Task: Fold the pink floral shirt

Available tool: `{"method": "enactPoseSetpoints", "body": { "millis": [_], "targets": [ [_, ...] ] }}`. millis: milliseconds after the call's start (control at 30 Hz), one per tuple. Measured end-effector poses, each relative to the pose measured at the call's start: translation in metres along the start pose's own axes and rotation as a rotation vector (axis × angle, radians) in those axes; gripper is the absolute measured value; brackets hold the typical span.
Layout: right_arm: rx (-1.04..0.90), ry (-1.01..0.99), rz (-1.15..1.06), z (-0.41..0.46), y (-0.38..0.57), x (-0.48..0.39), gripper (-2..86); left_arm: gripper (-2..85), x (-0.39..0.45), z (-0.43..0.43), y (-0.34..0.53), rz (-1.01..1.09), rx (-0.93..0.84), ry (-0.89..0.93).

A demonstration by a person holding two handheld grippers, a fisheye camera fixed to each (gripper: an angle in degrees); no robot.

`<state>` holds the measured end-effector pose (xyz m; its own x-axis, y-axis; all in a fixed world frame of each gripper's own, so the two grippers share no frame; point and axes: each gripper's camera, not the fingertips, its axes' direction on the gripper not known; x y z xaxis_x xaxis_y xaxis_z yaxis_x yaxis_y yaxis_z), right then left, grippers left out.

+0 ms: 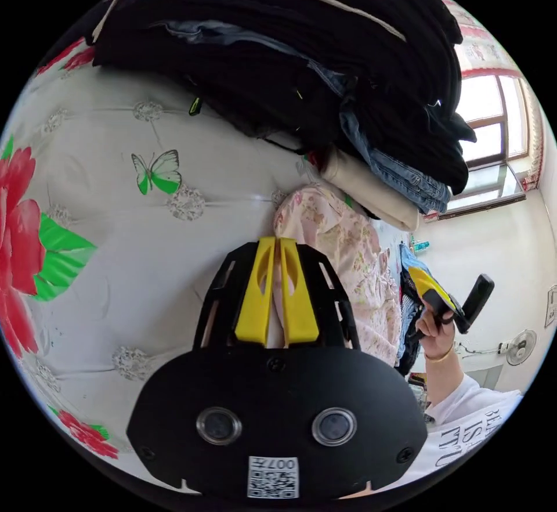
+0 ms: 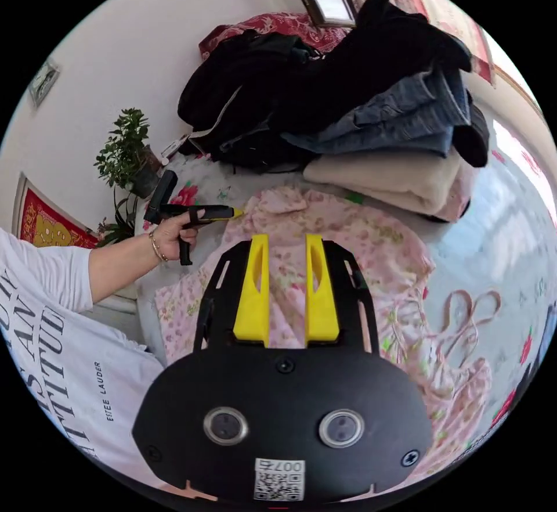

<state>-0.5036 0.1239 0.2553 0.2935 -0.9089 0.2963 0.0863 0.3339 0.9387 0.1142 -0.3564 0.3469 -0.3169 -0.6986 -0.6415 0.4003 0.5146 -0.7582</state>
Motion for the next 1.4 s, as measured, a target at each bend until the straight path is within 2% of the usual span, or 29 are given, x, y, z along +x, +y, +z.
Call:
{"method": "enactPoseSetpoints", "body": {
  "millis": [67, 200, 333, 433, 567, 633, 733, 833, 900, 967, 1033, 1100, 1267, 1367, 1400],
  "targets": [
    [-0.052, 0.010, -0.081, 0.045, -0.030, -0.020, 8.4, -0.5, -0.008, 0.003, 0.006, -0.021, -0.003, 0.055],
    [-0.196, 0.008, -0.133, 0.138, -0.071, -0.050, 7.9, -0.9, -0.023, -0.014, 0.024, -0.057, 0.118, 0.183],
    [-0.347, 0.003, -0.165, 0.209, -0.061, -0.076, 4.7, -0.9, -0.031, -0.030, 0.046, -0.084, 0.224, 0.239],
    [-0.394, -0.024, -0.224, 0.218, -0.035, -0.098, 1.1, -0.9, -0.026, -0.034, 0.057, -0.049, 0.238, 0.238],
    [-0.213, -0.062, -0.280, 0.155, -0.003, -0.115, 0.1, -0.9, 0.000, -0.046, 0.069, 0.102, 0.244, 0.181],
    [-0.064, -0.057, -0.307, 0.093, 0.027, -0.120, -0.1, -0.8, 0.029, -0.056, 0.083, 0.264, 0.257, 0.113],
    [0.050, 0.024, -0.280, 0.023, 0.085, -0.111, 0.0, -0.4, 0.077, -0.057, 0.110, 0.529, 0.248, 0.019],
    [0.068, 0.098, -0.141, -0.016, 0.158, -0.082, 0.3, 1.8, 0.118, -0.029, 0.145, 0.777, 0.130, -0.025],
    [0.005, 0.102, -0.002, -0.022, 0.200, -0.054, 0.8, 4.1, 0.129, 0.000, 0.164, 0.839, 0.026, -0.021],
    [-0.063, 0.089, 0.151, -0.029, 0.240, -0.025, 1.7, 5.5, 0.133, 0.025, 0.180, 0.847, -0.099, -0.001],
    [-0.027, 0.053, 0.295, -0.064, 0.286, 0.001, 3.0, 5.9, 0.142, 0.034, 0.198, 0.857, -0.166, -0.006],
    [-0.002, 0.044, 0.365, -0.096, 0.314, 0.015, 3.9, 6.1, 0.149, 0.025, 0.210, 0.879, -0.114, -0.034],
    [0.012, 0.065, 0.449, -0.175, 0.364, 0.047, 5.6, 9.3, 0.143, 0.009, 0.191, 0.738, 0.055, -0.210],
    [0.029, 0.092, 0.462, -0.220, 0.381, 0.060, 6.3, 9.2, 0.133, 0.033, 0.165, 0.707, -0.030, -0.243],
    [0.039, 0.087, 0.474, -0.236, 0.387, 0.065, 6.5, 7.5, 0.129, 0.052, 0.160, 0.708, -0.131, -0.245]
  ]
}}
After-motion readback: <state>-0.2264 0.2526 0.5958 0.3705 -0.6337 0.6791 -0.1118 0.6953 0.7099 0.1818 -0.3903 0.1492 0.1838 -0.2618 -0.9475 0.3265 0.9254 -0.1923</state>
